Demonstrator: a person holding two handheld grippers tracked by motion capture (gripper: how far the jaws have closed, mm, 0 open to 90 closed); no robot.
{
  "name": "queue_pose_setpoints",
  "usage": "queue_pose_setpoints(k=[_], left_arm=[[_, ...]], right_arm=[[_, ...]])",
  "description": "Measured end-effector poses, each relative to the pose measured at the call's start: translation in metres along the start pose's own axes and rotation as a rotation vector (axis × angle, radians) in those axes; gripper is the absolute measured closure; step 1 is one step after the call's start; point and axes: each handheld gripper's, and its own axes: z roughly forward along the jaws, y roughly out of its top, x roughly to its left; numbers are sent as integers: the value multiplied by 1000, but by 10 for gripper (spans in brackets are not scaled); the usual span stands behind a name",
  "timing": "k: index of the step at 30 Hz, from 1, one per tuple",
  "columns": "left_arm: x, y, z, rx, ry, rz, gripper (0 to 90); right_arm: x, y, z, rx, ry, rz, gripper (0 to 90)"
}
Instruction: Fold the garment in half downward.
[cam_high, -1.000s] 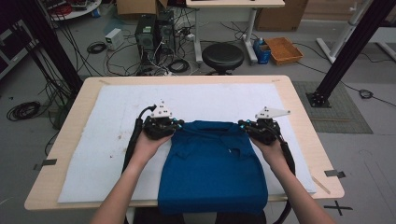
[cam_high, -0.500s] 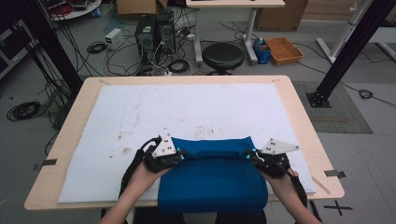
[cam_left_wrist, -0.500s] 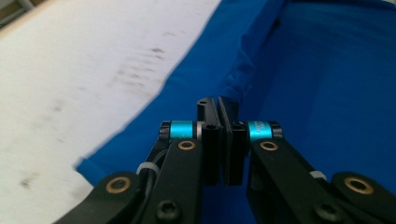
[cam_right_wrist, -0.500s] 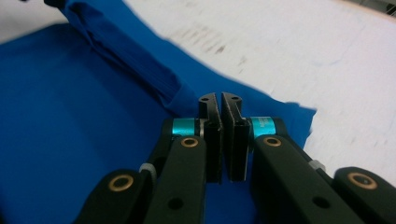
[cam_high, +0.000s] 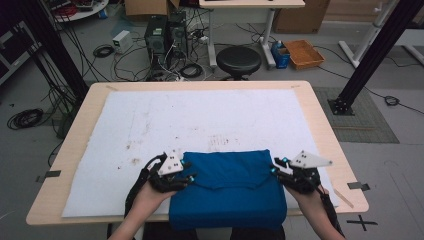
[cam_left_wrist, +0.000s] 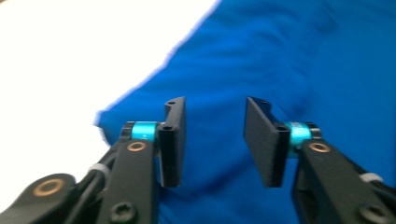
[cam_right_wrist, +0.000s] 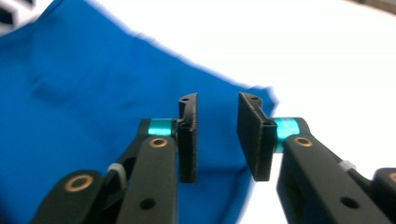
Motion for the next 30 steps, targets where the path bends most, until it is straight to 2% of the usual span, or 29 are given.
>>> queue_pose_setpoints(k=[2, 5, 7, 10, 12, 16, 17, 20, 21, 23, 30], left_arm=[[12, 4, 6, 5, 21, -72, 539], [34, 3, 17, 5, 50, -216, 499], [46, -1, 24, -14, 60, -300, 498], [56, -6, 33, 21, 85, -364, 484], [60, -10, 37, 53, 80, -401, 483], [60, -12, 40, 114, 74, -410, 491], [59, -13, 40, 109, 81, -412, 498], [58, -14, 39, 112, 61, -409, 629], [57, -15, 40, 113, 30, -410, 720], [54, -16, 40, 102, 34, -382, 786], [53, -15, 35, 90, 33, -339, 831]], right_arm=[[-14, 8, 8, -11, -25, 62, 627], [-33, 15, 27, -7, -66, 139, 531], [-45, 15, 40, 8, -43, 217, 515], [-53, 12, 59, 48, -3, 312, 490], [-57, 8, 69, 88, 7, 338, 490], [-59, 1, 75, 146, 33, 358, 544], [-59, -1, 75, 155, 41, 357, 580], [-57, -4, 76, 175, 67, 329, 709], [-55, -5, 76, 173, 82, 323, 762], [-53, -5, 75, 161, 88, 293, 822], [-51, -1, 70, 111, 94, 240, 841]])
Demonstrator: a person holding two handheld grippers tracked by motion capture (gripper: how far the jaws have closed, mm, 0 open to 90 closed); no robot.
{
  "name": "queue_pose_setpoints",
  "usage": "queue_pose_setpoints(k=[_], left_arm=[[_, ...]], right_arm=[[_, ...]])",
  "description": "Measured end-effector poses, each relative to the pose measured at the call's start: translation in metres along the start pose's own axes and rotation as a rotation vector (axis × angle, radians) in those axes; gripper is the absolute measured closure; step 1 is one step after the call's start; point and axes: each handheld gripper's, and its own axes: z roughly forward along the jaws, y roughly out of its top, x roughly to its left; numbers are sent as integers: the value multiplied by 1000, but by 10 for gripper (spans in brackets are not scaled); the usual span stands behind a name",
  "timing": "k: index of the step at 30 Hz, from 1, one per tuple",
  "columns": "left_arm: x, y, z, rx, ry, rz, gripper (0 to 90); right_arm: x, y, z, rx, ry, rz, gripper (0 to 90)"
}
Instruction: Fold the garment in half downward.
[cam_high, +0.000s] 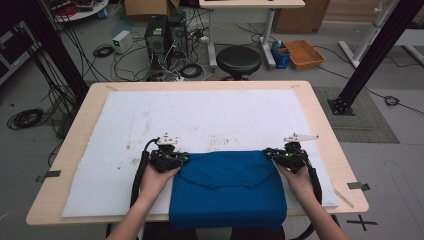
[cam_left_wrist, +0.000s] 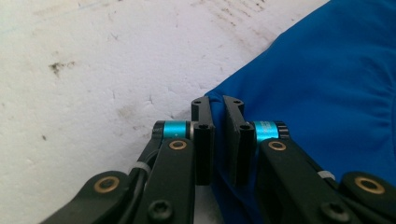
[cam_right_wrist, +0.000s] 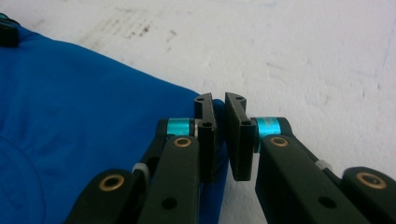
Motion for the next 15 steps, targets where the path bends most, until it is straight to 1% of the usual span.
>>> queue_pose_setpoints(k=[2, 6, 7, 8, 10, 13, 14, 15], left_arm=[[3, 1, -1, -15, 7, 4, 835], [12, 6, -2, -33, 5, 10, 836], [14, 7, -2, -40, 7, 16, 835], [17, 10, -2, -39, 19, 24, 835], [20, 12, -1, -37, 30, 40, 835], [26, 18, 1, -38, 48, 48, 835], [28, 19, 2, -43, 47, 40, 835], [29, 20, 3, -41, 47, 41, 834]], right_arm=[[0, 4, 1, -11, -6, -24, 842], [-1, 11, 6, -17, -15, -31, 842], [-2, 13, 8, -19, -20, -34, 842], [-2, 15, 10, -27, -21, -40, 842], [-5, 18, 14, -26, -29, -31, 842], [-9, 23, 19, -32, -37, -27, 842], [-10, 24, 20, -33, -42, -26, 842], [-11, 25, 22, -32, -46, -25, 842]])
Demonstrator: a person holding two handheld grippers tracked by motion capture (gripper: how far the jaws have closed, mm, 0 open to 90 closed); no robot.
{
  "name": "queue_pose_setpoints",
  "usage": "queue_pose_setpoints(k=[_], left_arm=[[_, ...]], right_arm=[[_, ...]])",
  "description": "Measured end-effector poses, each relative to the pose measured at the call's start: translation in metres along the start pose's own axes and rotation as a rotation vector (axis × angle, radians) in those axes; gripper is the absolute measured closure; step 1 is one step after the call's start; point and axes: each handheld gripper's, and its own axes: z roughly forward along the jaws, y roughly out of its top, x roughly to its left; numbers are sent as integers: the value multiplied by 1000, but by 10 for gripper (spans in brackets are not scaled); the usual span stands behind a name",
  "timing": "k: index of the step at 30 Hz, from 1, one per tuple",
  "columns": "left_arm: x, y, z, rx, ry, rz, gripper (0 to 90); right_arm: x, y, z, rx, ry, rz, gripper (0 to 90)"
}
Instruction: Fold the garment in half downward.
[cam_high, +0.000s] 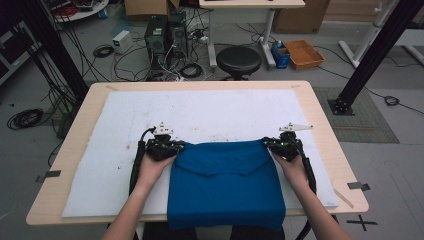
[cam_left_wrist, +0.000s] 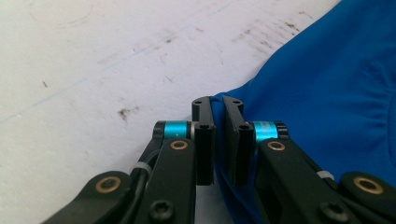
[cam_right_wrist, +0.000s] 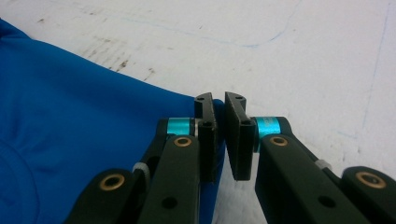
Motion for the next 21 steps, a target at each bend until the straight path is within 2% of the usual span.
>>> queue_pose_setpoints(k=[6, 9, 10, 14, 16, 21], left_arm=[[4, 1, 7, -1, 19, -3, 823], [4, 1, 6, -6, 39, -9, 768], [4, 2, 4, -11, 54, -13, 729], [2, 2, -8, -34, 64, -41, 593], [-2, 0, -16, -40, 58, -49, 567], [-14, -15, -32, -43, 37, -105, 547]], right_arm=[[0, 3, 6, -1, -20, -17, 841], [0, 3, 7, 1, -25, -20, 828], [0, 3, 6, -4, -28, -23, 817], [0, 4, -1, -31, -40, -14, 740], [0, 3, -5, -40, -38, -14, 714], [8, -5, -23, -37, -54, -9, 631]])
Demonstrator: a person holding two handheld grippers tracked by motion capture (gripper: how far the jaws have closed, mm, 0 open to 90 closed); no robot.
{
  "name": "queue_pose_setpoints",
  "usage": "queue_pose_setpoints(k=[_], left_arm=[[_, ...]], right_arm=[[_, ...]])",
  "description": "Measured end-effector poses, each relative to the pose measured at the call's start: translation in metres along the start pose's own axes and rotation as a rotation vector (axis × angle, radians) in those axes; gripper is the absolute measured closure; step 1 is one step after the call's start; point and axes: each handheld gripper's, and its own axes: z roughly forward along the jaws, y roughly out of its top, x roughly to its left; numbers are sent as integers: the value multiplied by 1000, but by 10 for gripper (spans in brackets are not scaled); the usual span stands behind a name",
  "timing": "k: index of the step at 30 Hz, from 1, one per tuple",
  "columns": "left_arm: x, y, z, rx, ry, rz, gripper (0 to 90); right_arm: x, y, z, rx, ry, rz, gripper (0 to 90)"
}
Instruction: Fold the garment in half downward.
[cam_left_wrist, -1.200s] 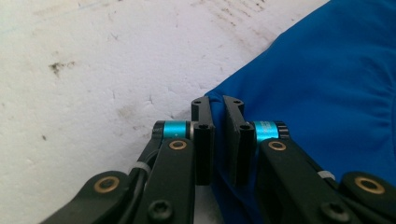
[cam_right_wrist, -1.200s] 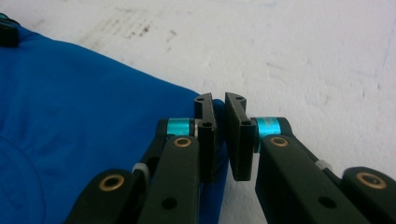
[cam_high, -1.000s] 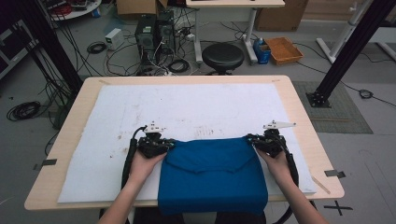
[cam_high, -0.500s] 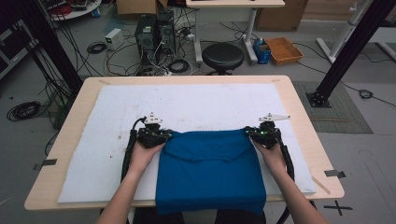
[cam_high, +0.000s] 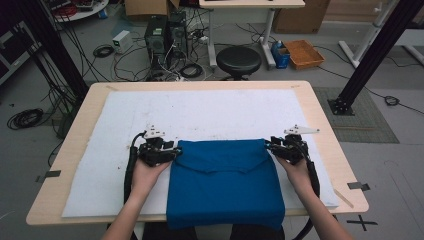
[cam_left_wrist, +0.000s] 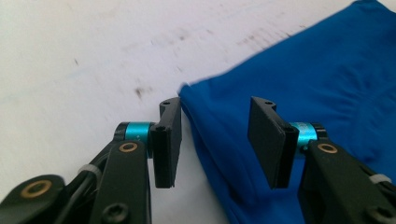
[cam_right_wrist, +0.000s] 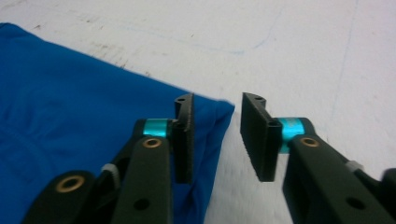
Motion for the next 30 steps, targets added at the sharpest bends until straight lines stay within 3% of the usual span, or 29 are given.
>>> queue_pose_setpoints(k=[4, 7, 16, 18, 24, 30], left_arm=[[-9, -13, -7, 21, -11, -47, 580], [-13, -18, -7, 31, -3, -54, 634], [-21, -22, 0, 78, 24, -71, 672], [-20, -23, 1, 77, 22, -75, 685], [-21, -22, 2, 63, -1, -51, 873], [-21, -19, -6, 37, -19, -44, 883]], right_arm=[[8, -12, -15, -8, 4, 2, 617], [14, -18, -21, -3, 6, -2, 618], [21, -27, -16, 37, 26, 6, 636], [21, -28, -13, 55, 34, 6, 674], [22, -29, -8, 86, 60, -20, 890], [21, -26, -14, 68, 66, -15, 900]])
